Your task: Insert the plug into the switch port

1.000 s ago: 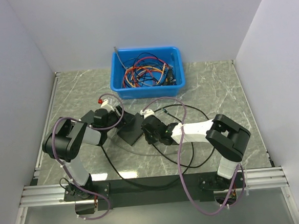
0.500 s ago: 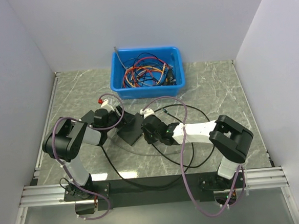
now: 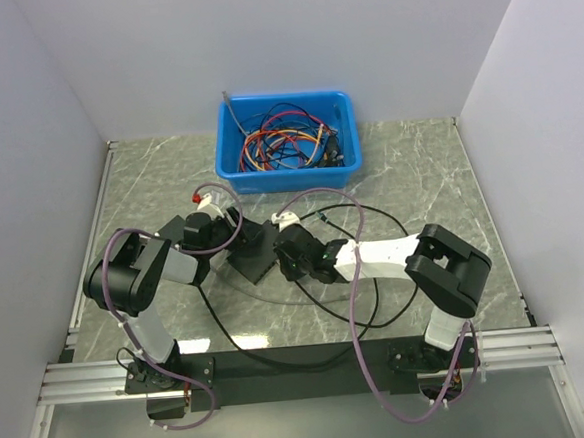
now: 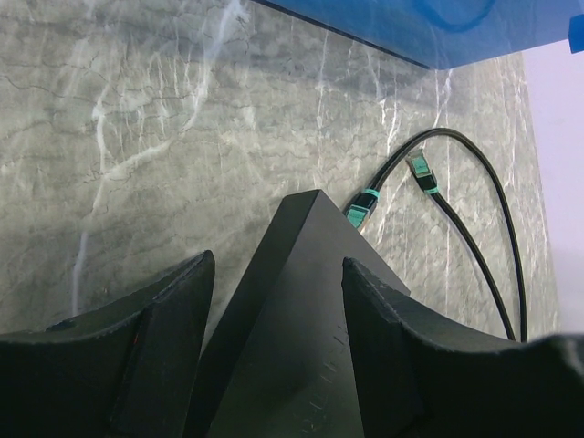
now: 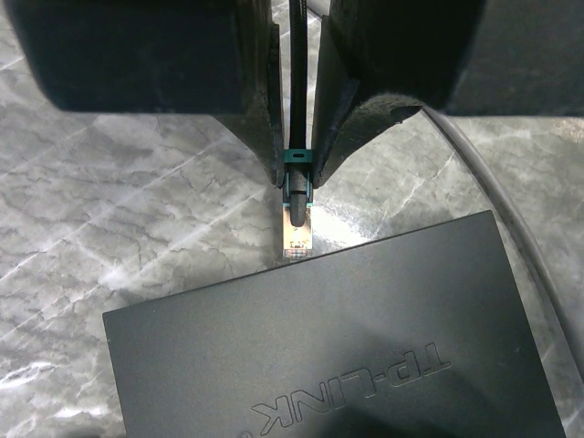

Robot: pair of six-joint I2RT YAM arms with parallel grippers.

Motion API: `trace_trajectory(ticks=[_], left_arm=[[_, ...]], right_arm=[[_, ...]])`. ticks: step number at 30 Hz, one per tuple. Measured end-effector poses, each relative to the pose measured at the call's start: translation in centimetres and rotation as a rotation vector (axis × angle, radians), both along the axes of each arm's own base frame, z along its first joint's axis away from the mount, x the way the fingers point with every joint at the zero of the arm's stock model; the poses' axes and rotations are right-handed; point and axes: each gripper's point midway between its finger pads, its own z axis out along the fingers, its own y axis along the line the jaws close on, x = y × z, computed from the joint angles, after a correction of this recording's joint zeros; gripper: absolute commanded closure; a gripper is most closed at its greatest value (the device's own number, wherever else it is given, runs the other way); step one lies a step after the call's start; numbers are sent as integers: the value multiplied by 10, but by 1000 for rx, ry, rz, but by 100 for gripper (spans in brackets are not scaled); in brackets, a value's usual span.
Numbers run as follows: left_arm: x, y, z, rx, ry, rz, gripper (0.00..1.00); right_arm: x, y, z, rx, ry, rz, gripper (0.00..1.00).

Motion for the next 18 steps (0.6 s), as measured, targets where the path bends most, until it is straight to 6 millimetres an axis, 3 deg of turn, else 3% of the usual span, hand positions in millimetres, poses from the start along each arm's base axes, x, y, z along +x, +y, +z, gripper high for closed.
trace_trajectory(ticks=[18], left_arm=[[-1,-2,-1,25,-19,-15,37]], right_arm=[[8,6,-5,-31,0,-11,100]])
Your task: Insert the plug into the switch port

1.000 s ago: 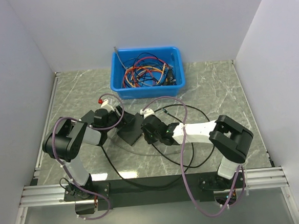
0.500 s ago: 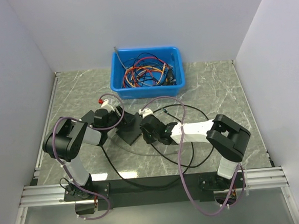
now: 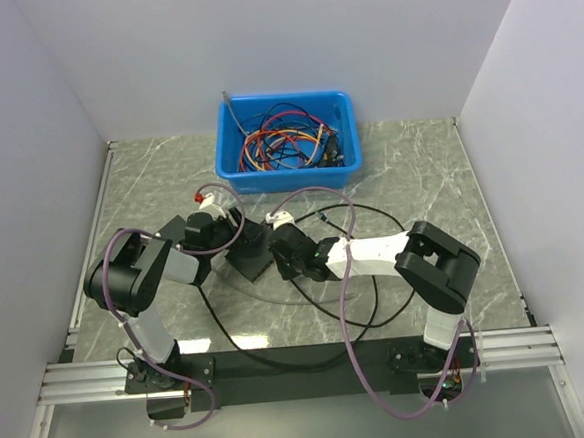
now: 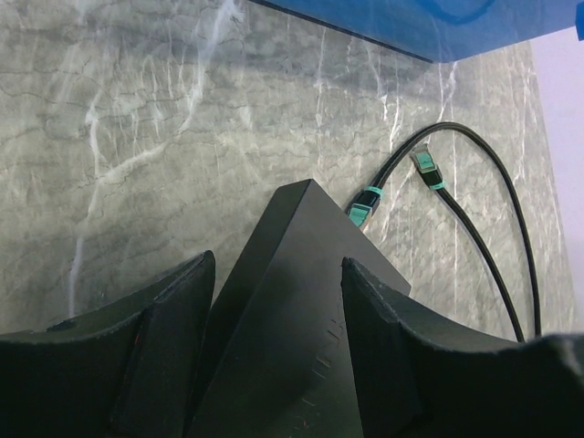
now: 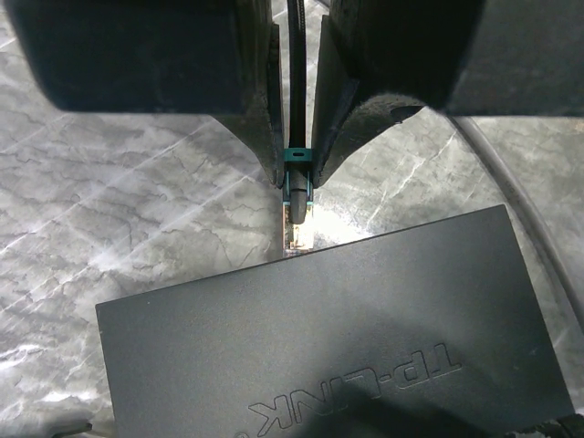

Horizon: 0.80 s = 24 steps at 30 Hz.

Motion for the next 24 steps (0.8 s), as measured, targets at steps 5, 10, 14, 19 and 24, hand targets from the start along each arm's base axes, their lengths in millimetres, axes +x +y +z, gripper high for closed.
trace_trajectory(ticks=[5,10,14,19,24], left_arm=[[1,-1,0,19,-10,-6,37],[2,-3,0,35,-17,-9,37],[4,-5,-1,56,-26,-17,37],[8,-7,-2,71,-39,-29,38],[11,-11,-2,85,-57,-54,38]], right_arm=[[4,-1,-1,-26,-9,-12,100],[9,-3,-2,-54,-19,-26,100],[11,-3,-6,-85,-23,-25,100],[13,-2,-7,-109,-30,-18,100],[13,-2,-6,-126,-41,-1,100]])
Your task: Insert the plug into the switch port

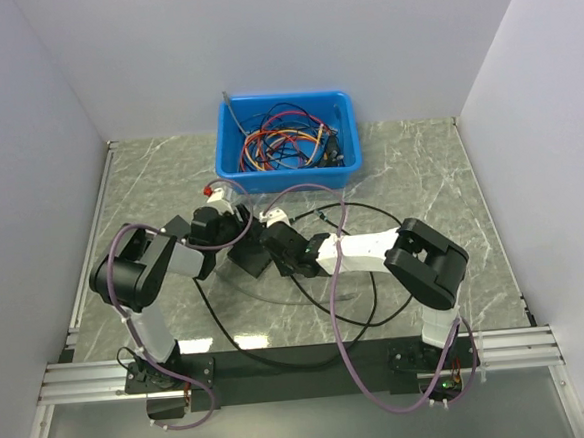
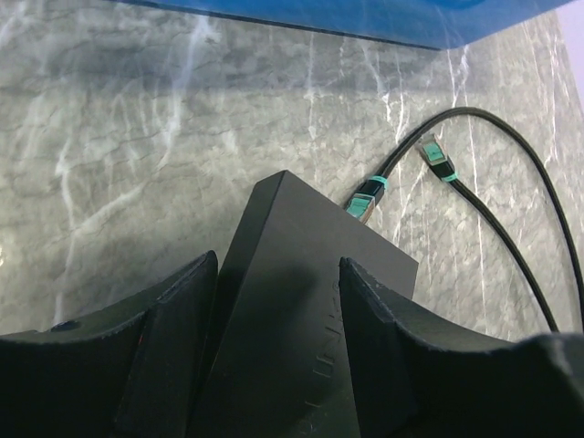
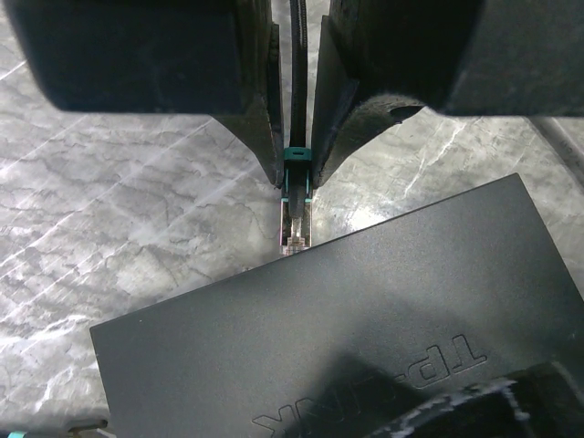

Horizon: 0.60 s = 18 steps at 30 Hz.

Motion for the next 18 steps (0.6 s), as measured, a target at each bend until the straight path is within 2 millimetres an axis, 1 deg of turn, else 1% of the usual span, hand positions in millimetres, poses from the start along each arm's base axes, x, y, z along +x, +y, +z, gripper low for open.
trace_trajectory(ticks=[7,12,18], left_arm=[[1,-5,0,22,-25,-50,40],[0,-9,-1,28,-38,-84,41],[-1,-14,-2,24,-51,-121,43]], right_arm=[[-1,0,1,-10,-4,23,100],[-6,0,5,-9,8,52,100],[-11,2,5,-14,17,85,100]])
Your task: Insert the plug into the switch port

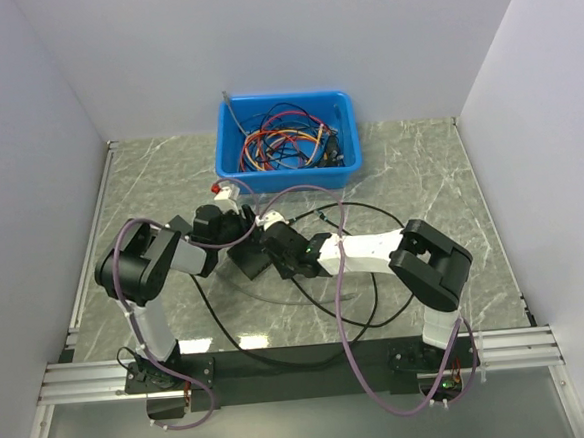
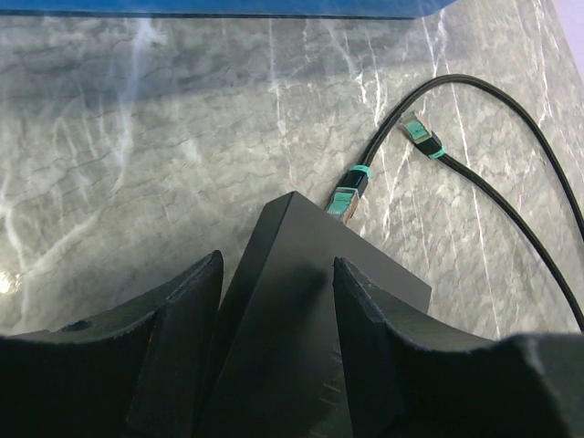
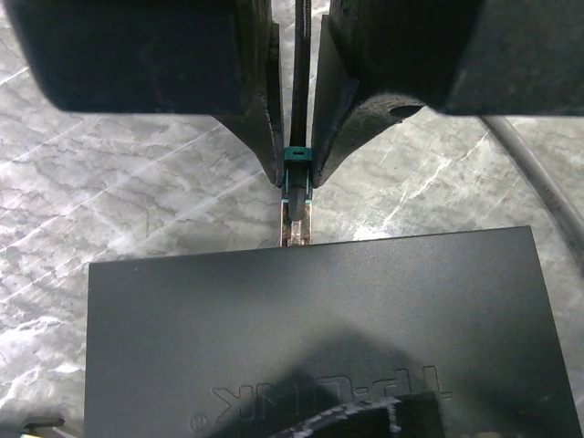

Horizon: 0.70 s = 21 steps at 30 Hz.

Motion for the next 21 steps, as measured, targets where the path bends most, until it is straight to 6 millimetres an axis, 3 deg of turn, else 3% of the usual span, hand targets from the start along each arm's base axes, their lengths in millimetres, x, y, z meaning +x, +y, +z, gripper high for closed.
trace_trajectory(ticks=[21], left_arm=[[2,-6,-1,-19,-28,-30,45]], right_arm=[[6,2,-8,-9,49,-20,100]])
